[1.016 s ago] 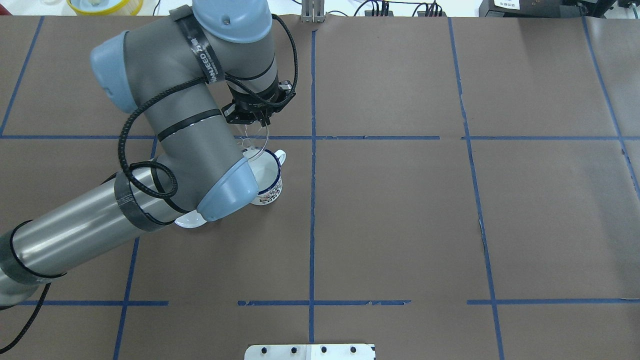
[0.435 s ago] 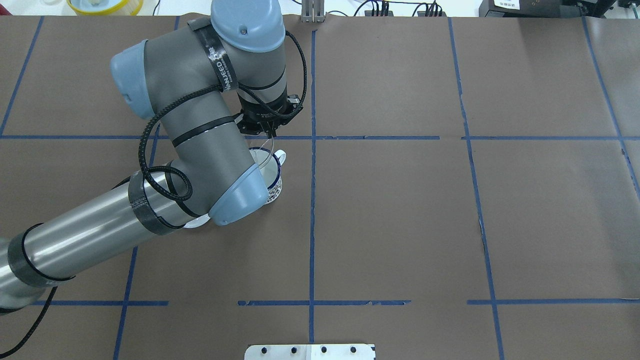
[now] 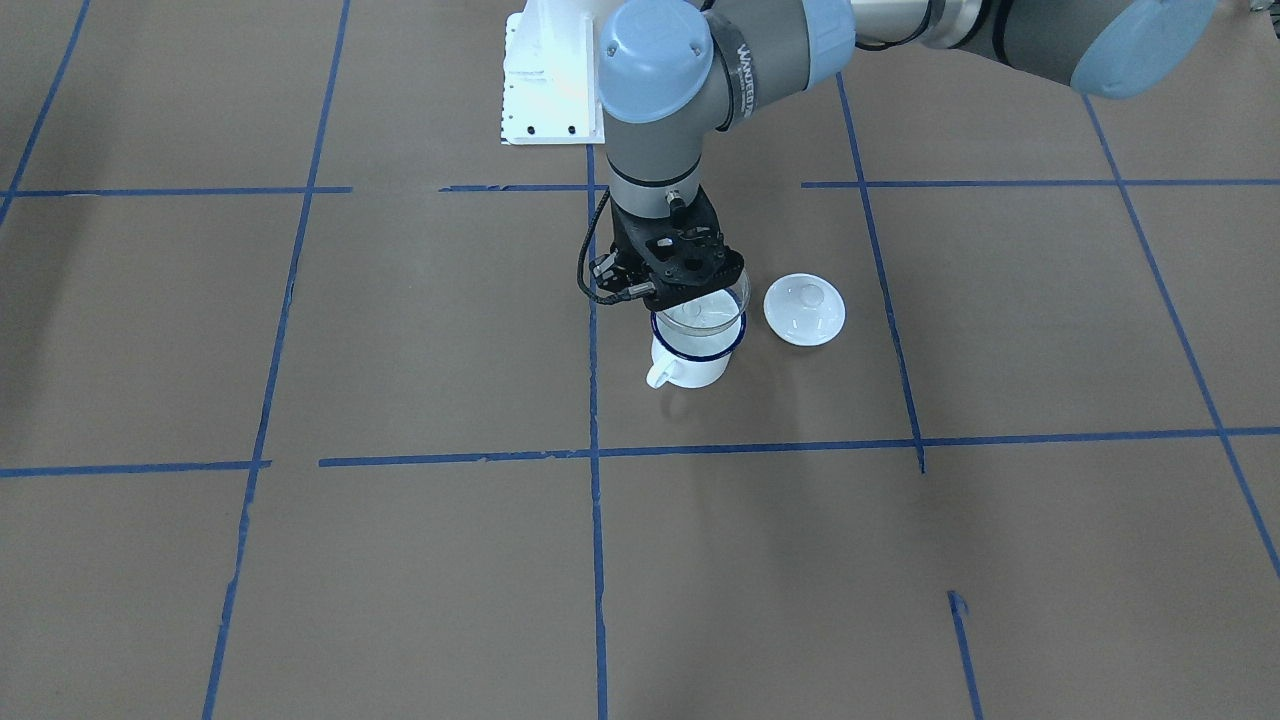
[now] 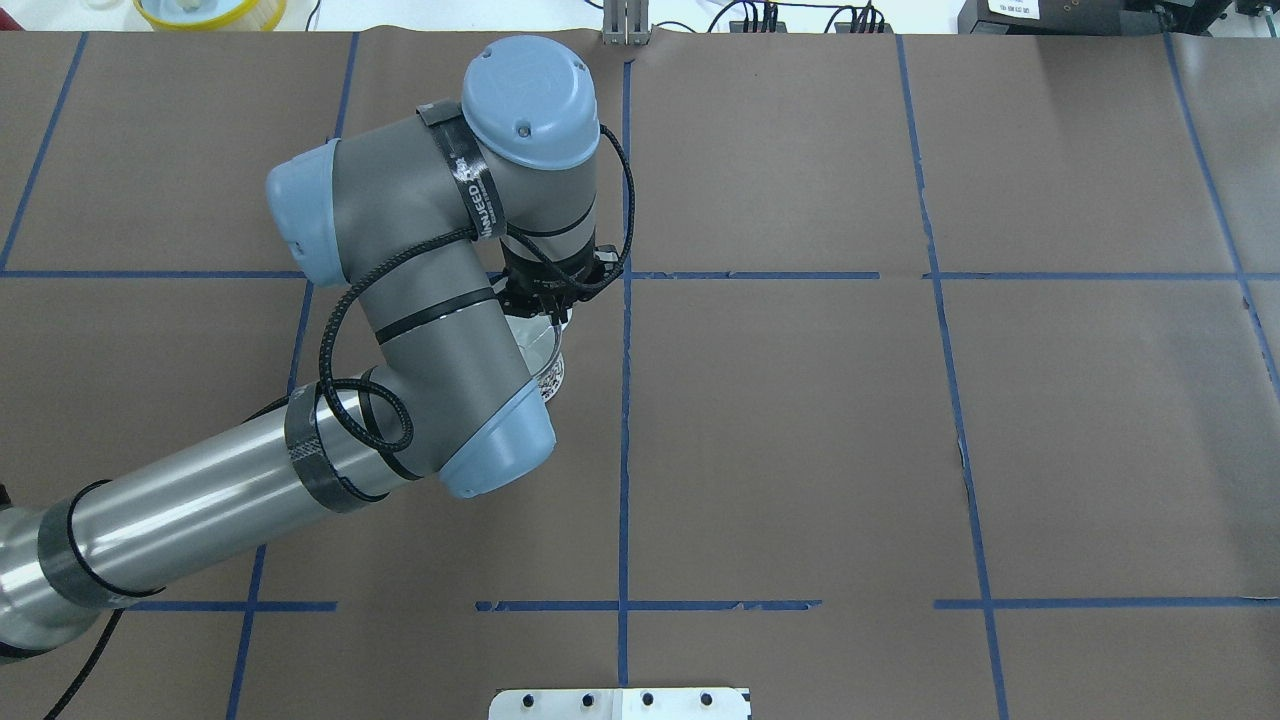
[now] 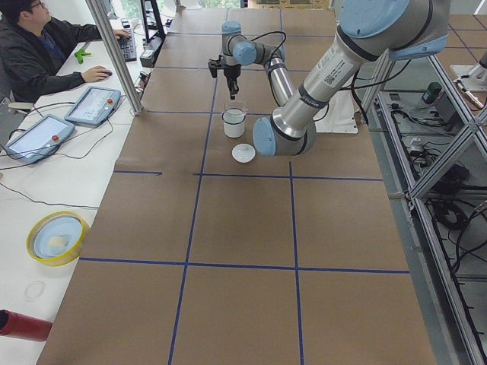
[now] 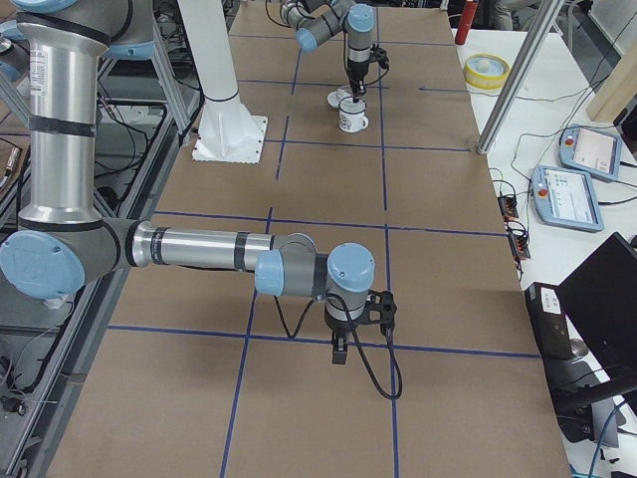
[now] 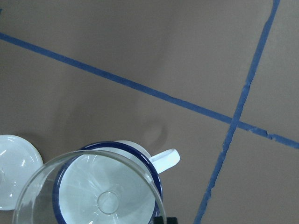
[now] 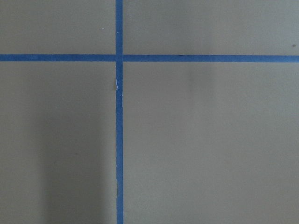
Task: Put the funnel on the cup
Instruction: 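Lower the clear glass funnel into the mouth of the white mug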
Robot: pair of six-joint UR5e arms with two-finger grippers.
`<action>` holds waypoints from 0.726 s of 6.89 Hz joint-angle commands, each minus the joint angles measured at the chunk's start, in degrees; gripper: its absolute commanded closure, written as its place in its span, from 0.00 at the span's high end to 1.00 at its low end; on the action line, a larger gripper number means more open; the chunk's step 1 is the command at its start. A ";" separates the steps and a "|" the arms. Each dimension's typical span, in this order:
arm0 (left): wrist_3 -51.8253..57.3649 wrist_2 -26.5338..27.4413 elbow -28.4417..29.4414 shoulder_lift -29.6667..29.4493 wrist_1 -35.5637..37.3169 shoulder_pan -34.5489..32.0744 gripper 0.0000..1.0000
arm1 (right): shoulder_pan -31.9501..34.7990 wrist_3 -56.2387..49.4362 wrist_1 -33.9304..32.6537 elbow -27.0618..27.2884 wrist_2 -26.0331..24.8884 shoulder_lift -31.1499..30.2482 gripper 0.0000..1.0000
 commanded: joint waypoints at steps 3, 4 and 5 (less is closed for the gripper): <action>1.60 0.13 1.39 0.28 -0.83 0.62 0.00 | 0.00 0.00 0.00 0.07 0.00 0.00 1.00; 2.56 0.13 1.57 0.46 -0.92 0.53 0.00 | 0.00 0.00 0.00 -0.02 0.00 0.00 1.00; 2.66 0.04 1.83 0.37 -1.27 0.27 0.00 | 0.00 0.00 0.00 -0.02 0.00 0.00 1.00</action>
